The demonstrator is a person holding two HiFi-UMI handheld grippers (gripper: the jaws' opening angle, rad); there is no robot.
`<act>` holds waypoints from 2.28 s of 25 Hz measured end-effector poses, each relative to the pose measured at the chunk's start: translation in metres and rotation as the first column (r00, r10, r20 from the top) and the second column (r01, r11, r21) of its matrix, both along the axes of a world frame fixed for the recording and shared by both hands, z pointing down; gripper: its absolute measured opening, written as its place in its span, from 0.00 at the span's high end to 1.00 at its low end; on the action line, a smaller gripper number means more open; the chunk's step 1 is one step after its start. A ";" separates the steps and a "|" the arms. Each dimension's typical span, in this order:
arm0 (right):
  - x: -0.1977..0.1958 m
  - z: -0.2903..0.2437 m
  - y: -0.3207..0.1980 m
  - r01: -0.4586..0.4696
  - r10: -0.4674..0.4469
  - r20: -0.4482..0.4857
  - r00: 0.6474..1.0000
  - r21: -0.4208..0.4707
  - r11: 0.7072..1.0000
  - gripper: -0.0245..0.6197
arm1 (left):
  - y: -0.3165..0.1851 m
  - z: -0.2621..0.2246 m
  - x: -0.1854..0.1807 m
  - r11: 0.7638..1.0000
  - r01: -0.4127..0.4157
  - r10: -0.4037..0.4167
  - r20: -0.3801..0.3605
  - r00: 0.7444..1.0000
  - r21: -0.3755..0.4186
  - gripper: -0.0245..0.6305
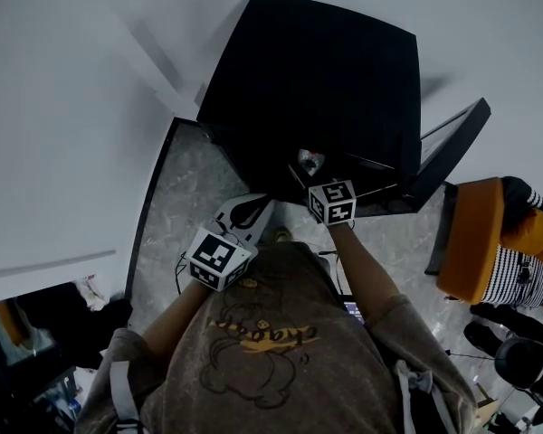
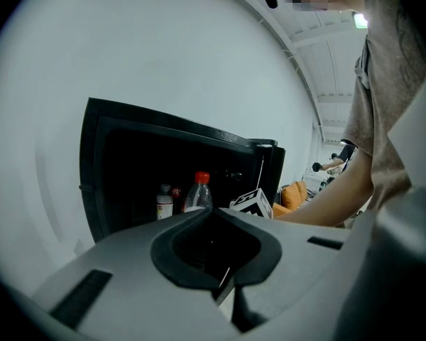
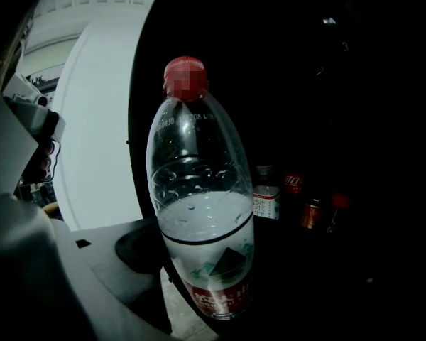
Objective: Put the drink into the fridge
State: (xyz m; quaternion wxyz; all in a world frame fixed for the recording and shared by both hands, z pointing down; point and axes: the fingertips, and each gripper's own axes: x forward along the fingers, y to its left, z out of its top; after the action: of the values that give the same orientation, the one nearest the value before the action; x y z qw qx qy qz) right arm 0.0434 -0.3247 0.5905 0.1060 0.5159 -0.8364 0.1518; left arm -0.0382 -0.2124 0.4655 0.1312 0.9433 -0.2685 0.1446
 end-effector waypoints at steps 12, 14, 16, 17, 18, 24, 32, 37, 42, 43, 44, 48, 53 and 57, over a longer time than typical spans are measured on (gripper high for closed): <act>0.008 0.017 -0.034 -0.048 0.048 0.011 0.999 0.010 0.999 0.43 | -0.017 0.017 0.001 1.000 -0.011 0.011 0.003 1.000 0.008 0.95; 0.009 0.018 -0.040 -0.058 0.058 0.014 0.998 0.020 0.998 0.43 | -0.018 0.021 0.002 1.000 -0.017 0.017 0.006 1.000 0.011 0.95; 0.010 0.018 -0.044 -0.064 0.064 0.017 0.998 0.032 0.997 0.43 | -0.020 0.025 0.002 1.000 -0.024 0.024 0.007 1.000 0.017 0.95; 0.010 0.018 -0.046 -0.068 0.067 0.019 0.998 0.036 0.997 0.43 | -0.021 0.027 0.002 0.999 -0.027 0.027 0.008 1.000 0.020 0.95; 0.011 0.019 -0.047 -0.070 0.070 0.021 0.997 0.040 0.997 0.43 | -0.021 0.029 0.002 0.999 -0.030 0.030 0.010 1.000 0.023 0.95; 0.010 0.026 -0.056 -0.073 0.072 0.018 0.997 0.062 0.995 0.43 | -0.026 0.039 0.002 0.999 -0.041 0.041 0.014 0.999 0.033 0.95; 0.015 0.034 -0.071 -0.081 0.080 0.015 0.997 0.090 0.993 0.43 | -0.032 0.053 0.005 0.997 -0.056 0.055 0.019 0.998 0.046 0.95; 0.015 0.042 -0.074 -0.075 0.074 0.011 0.997 0.099 0.992 0.43 | -0.034 0.057 0.003 0.997 -0.056 0.055 0.024 0.998 0.054 0.95; 0.014 0.047 -0.078 -0.080 0.080 0.000 0.997 0.111 0.991 0.43 | -0.036 0.060 0.001 0.997 -0.056 0.055 0.025 0.998 0.055 0.95; 0.014 0.049 -0.077 -0.083 0.083 -0.001 0.997 0.107 0.991 0.43 | -0.035 0.060 0.001 0.997 -0.056 0.055 0.024 0.998 0.054 0.95; 0.015 0.051 -0.076 -0.087 0.088 -0.001 0.996 0.104 0.991 0.43 | -0.035 0.060 0.000 0.997 -0.055 0.054 0.023 0.998 0.053 0.95; 0.019 0.054 -0.076 -0.109 0.108 0.023 0.994 0.110 0.988 0.43 | -0.034 0.061 0.000 0.997 -0.055 0.054 0.018 0.998 0.048 0.95; 0.025 0.056 -0.076 -0.132 0.128 0.049 0.991 0.097 0.986 0.43 | -0.031 0.060 -0.001 0.997 -0.060 0.059 0.016 0.998 0.051 0.95; 0.026 0.060 -0.073 -0.136 0.131 0.059 0.990 0.083 0.987 0.43 | -0.029 0.062 -0.003 0.997 -0.059 0.059 0.010 0.998 0.045 0.96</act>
State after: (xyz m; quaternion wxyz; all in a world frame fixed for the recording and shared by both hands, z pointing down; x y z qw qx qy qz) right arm 0.0690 -0.3973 0.6506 0.0508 0.5706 -0.8083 0.1360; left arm -0.0407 -0.2416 0.5270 0.1042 0.9530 -0.2442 0.1462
